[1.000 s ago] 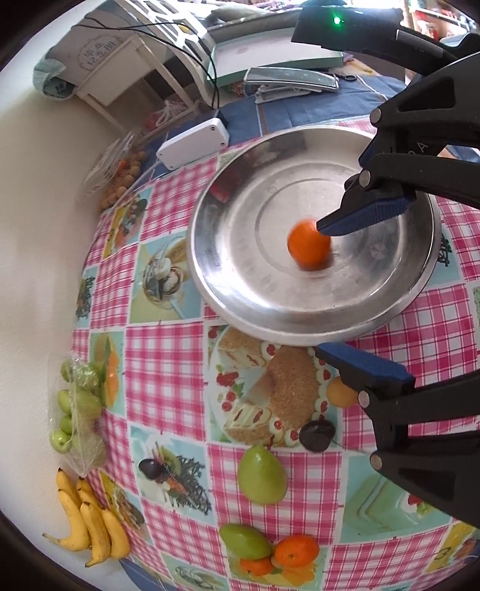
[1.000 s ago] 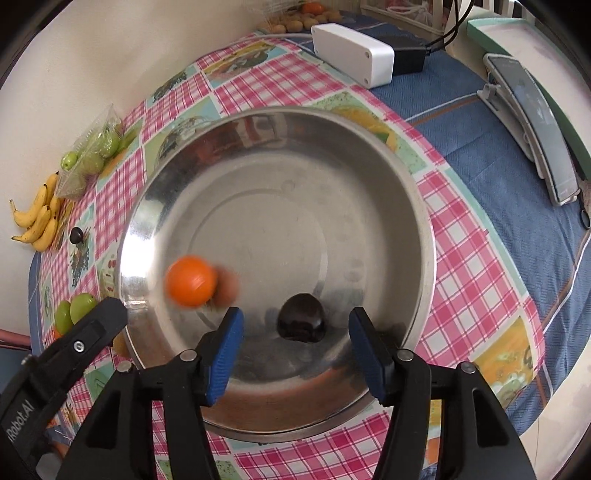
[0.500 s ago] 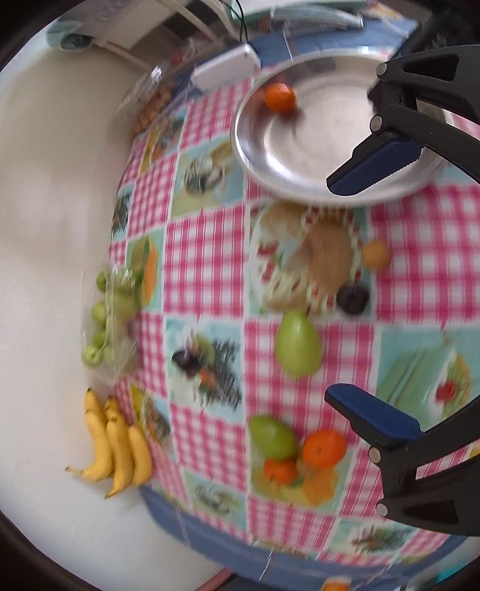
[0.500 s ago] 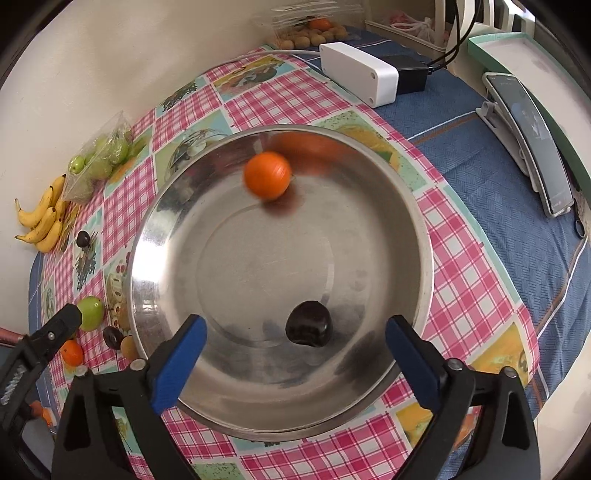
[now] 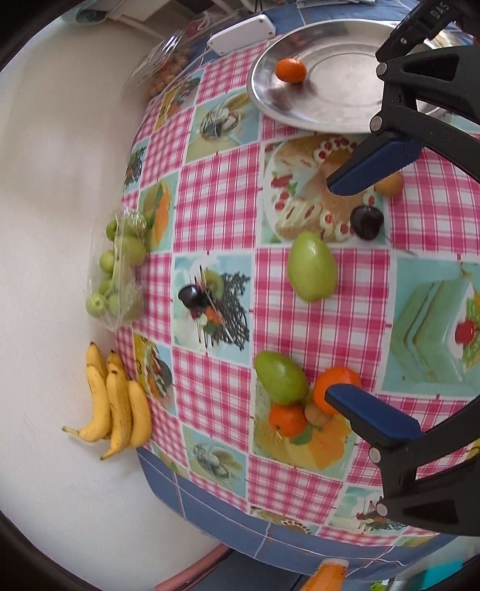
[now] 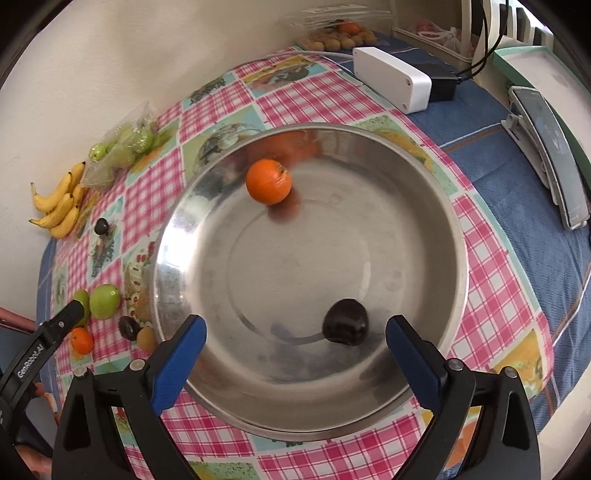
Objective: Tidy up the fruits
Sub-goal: 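Withdraw both open tools from the plate back toward the fruit group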
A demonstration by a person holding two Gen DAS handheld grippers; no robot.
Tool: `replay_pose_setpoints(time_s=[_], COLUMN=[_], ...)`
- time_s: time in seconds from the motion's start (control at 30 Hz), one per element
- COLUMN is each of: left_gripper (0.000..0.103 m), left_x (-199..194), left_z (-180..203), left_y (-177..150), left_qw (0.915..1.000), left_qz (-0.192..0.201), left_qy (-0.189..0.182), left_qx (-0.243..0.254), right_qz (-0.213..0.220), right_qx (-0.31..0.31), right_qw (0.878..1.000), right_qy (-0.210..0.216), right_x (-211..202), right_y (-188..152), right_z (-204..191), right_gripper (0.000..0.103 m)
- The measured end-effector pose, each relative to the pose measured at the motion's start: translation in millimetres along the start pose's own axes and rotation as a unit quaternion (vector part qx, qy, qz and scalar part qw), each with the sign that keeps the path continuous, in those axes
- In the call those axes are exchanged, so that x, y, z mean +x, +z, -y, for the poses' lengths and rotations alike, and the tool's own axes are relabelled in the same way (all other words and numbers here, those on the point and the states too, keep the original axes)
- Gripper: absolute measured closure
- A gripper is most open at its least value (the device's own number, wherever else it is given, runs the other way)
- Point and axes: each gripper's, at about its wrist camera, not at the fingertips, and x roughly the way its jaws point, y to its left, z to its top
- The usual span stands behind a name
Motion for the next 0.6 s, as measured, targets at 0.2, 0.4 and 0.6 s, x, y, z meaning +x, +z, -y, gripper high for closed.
replay_pose_setpoints(time_s=[0.2,0.4,0.6], left_gripper=[0.000,0.000,0.000], left_x=[1,0,0], left_z=[-10,-24,-33], left_y=[-1,0,0], left_qw=[0.9998,1.0000,1.0000], left_qz=[0.002,-0.002,-0.004], left_qy=[0.014,0.004,-0.001], left_qx=[0.014,-0.002,-0.007], right_qz=[0.022,0.026,0.015], right_qx=[-0.002,-0.026,-0.051], right_qw=[0.999,0.999,0.998], right_qy=[0.027,0.026,0.031], right_x=[0,3,6], right_y=[2,-1,-10], right_z=[-4,-19,-33], right_gripper=[0.005,0.005,0.005])
